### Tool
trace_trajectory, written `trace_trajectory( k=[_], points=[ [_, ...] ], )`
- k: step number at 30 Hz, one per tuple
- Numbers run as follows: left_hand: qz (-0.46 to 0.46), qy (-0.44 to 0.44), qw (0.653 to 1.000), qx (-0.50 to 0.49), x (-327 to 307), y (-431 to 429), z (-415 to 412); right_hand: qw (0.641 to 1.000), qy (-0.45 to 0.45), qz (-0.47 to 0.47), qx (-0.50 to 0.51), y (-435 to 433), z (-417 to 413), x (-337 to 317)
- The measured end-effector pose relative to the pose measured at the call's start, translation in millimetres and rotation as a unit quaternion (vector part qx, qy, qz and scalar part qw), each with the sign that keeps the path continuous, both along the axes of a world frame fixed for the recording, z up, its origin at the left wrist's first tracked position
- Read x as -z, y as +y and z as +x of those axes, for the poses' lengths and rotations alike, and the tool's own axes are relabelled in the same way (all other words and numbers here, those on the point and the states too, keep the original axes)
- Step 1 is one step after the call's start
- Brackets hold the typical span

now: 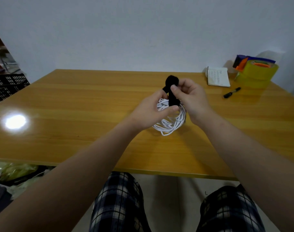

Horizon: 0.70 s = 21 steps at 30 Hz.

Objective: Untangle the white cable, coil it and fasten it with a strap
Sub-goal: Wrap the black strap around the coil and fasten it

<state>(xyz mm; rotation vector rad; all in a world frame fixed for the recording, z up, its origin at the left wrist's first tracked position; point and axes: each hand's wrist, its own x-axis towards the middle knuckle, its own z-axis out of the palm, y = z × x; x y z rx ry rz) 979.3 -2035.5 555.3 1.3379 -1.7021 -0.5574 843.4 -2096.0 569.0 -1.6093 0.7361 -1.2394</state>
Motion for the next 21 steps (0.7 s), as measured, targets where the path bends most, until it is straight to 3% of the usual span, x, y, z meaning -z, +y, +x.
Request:
trace_trajectory(
  k=[4, 8, 13, 16, 21],
  points=[
    [-0.002, 0.025, 1.0, -0.012, -1.7, 1.2, -4.4, 0.997, -0.027, 0.06, -0.045, 2.6, -1.7, -1.3],
    [0.027, 0.049, 0.998, -0.041, -0.1, 2.6, -4.8, 0.998, -0.02, 0.058, -0.024, 4.6, -0.7, 1.4],
    [0.054, 0.07, 0.993, -0.073, 6.4, 4.0, -8.7, 0.997, 0.068, 0.0, -0.032, 8.9, -3.1, 8.5],
    [0.063, 0.075, 0.991, -0.086, 9.4, 5.3, -7.1, 0.991, 0.105, 0.017, -0.081, 12.0, -9.4, 15.0],
    [0.078, 0.066, 0.99, -0.097, 16.8, 7.1, -6.7, 0.96, 0.239, -0.04, -0.143, 14.1, -24.5, 24.6]
  ],
)
